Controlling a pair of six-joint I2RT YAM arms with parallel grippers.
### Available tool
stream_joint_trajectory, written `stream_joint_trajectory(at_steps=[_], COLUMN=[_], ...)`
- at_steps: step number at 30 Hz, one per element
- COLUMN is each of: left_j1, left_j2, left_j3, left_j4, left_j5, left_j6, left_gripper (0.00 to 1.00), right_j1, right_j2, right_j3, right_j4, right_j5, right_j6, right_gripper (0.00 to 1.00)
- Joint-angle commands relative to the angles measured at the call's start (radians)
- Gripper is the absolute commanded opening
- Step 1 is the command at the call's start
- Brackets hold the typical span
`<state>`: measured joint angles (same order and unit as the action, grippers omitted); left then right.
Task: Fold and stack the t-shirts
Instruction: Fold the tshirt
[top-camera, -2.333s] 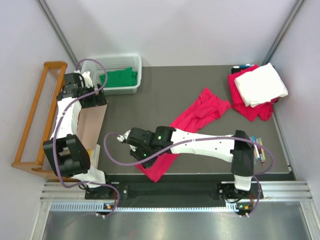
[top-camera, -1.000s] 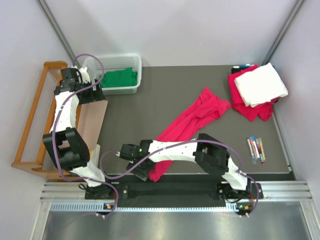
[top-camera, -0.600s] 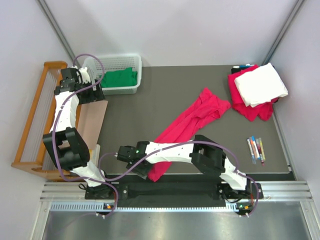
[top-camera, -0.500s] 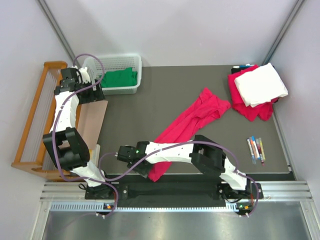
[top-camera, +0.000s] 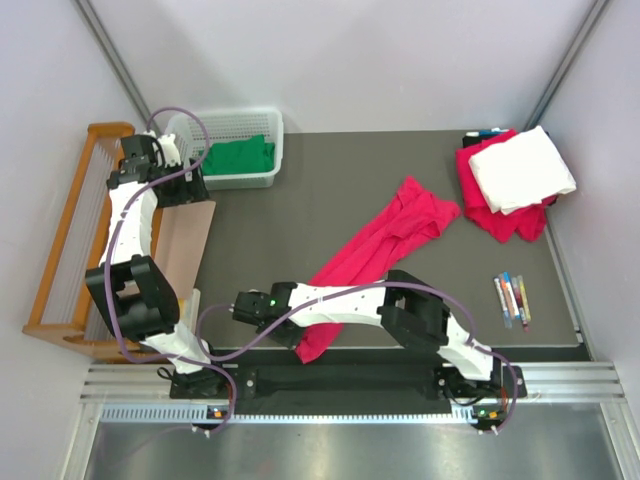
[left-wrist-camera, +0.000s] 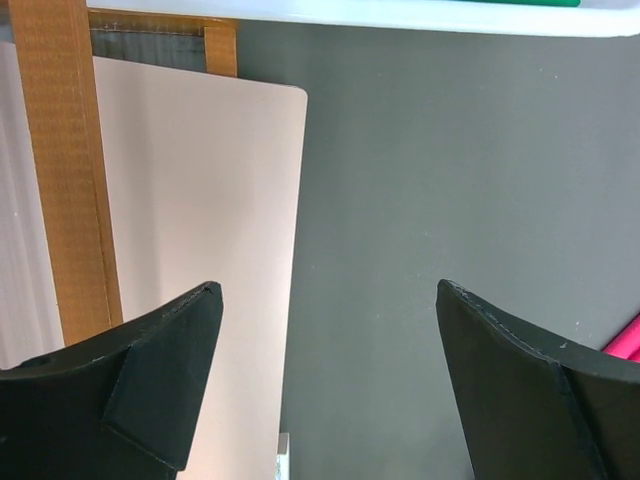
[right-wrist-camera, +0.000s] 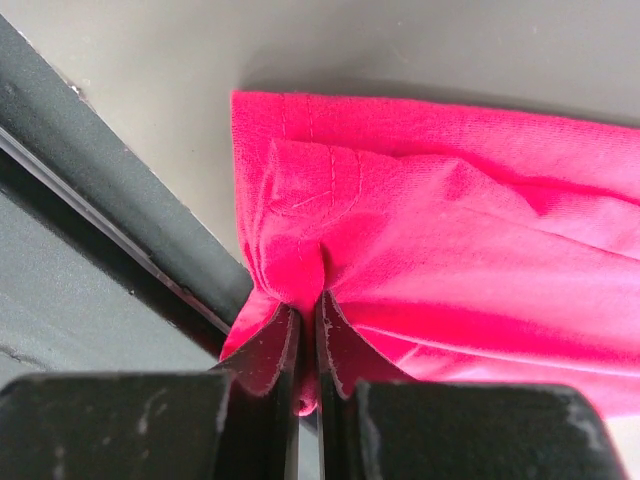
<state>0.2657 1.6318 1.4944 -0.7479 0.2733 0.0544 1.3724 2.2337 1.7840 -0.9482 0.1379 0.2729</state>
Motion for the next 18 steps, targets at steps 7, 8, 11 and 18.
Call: stream_joint_trajectory(at_steps=[7,8,11,18], left_j1=[0.007,0.007,0.009,0.007], left_j2=[-0.01,-0.009,-0.006,0.002], left_j3=[0.081,0.087,0.092,0.096], left_j4=[-0.024,-0.027,-0.025,-0.022], left_j5=[0.015,0.02,0.029,0.052], left_j6=[0.005,0.005,0.004,-0.001], left_gripper=[0.92,0.92,0.92,0.92], right_j1=[-0.003,-0.001,-0.009,-0.048], right_j2=[-0.155,-0.196,-0.271,-0.404], right_j3=[0.017,0.009,-0.001,-0.112], right_j4=[0.04,0.051,0.057,0.138], right_j5=[-0.124,-0.135,-0.164,-0.234], right_j6=[0.051,0.058,0.069,0.094], right_gripper=[0.0,0.0,0.0,0.0])
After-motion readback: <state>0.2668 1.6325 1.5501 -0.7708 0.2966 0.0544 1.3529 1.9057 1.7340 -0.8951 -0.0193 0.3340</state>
